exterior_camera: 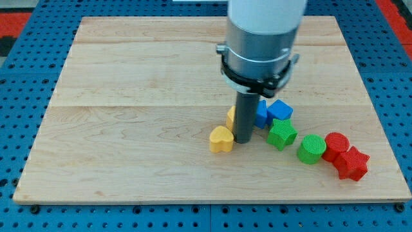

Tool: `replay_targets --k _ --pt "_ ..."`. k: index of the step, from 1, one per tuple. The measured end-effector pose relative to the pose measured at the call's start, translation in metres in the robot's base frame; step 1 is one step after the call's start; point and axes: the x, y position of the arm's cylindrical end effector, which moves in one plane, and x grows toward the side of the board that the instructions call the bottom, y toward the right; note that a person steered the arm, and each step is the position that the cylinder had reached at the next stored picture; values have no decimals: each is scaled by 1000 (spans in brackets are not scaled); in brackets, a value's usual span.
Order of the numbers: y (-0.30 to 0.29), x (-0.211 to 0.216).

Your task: Move the blue triangle diagonal to the blue cube

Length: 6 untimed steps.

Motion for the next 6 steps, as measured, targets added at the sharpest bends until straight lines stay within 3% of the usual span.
replay_targets --k 2,5,6 --pt "-34 -33" --pt "36 -35" --pt "36 -80"
